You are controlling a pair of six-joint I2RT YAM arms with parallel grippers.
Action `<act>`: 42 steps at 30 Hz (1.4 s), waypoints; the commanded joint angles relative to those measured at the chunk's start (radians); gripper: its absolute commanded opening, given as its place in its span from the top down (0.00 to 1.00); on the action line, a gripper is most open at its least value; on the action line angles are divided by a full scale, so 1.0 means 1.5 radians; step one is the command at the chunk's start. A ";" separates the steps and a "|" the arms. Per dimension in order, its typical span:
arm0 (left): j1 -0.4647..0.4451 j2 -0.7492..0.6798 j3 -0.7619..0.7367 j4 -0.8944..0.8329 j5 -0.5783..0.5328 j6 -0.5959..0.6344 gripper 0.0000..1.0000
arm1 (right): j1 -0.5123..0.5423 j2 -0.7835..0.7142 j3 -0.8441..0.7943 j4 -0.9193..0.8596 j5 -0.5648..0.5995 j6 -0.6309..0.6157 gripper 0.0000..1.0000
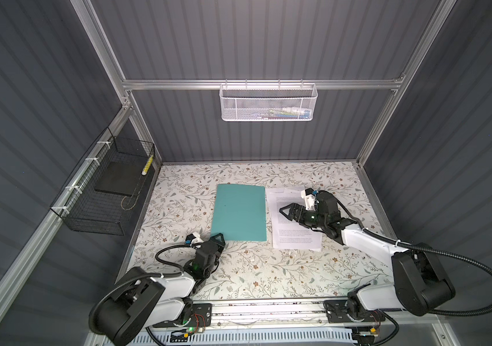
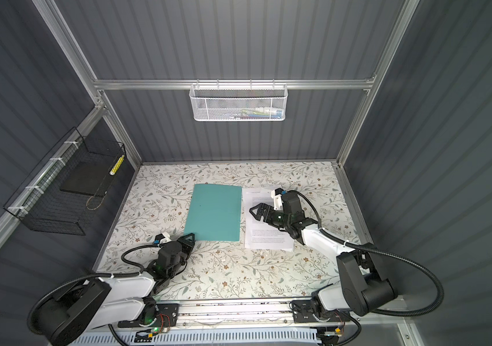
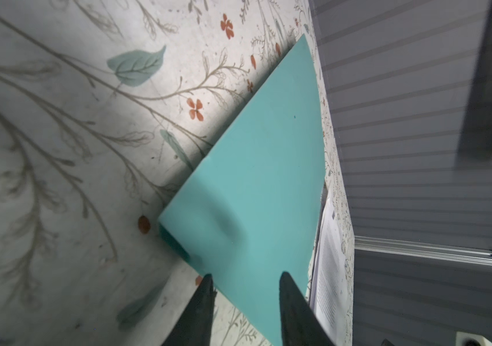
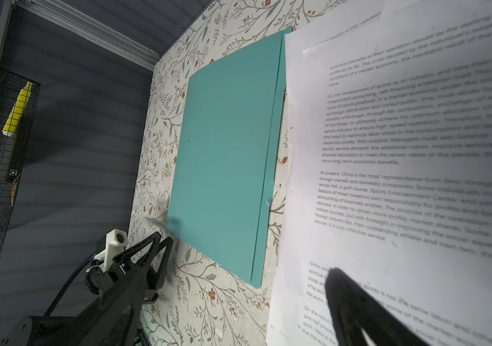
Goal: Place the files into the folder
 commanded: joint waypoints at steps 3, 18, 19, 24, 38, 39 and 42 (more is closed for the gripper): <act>0.003 -0.110 -0.021 -0.134 -0.034 0.019 0.61 | 0.005 0.016 -0.008 0.036 -0.012 0.004 0.05; 0.003 0.034 -0.023 0.034 -0.019 0.023 0.62 | 0.007 0.025 -0.002 0.038 -0.017 0.000 0.05; 0.003 0.047 -0.020 0.044 -0.016 0.024 0.62 | 0.007 0.025 -0.002 0.038 -0.017 0.000 0.05; 0.007 0.132 -0.012 0.124 -0.001 0.022 0.62 | 0.008 0.023 0.000 0.034 -0.015 -0.005 0.05; 0.028 0.365 0.009 0.391 0.052 0.000 0.63 | 0.006 0.011 0.000 0.020 -0.002 -0.018 0.05; 0.031 0.372 0.012 0.399 0.057 0.000 0.63 | 0.007 0.012 0.000 0.020 -0.002 -0.018 0.05; 0.040 0.379 0.022 0.407 0.069 0.003 0.63 | 0.006 0.013 -0.001 0.021 -0.003 -0.017 0.05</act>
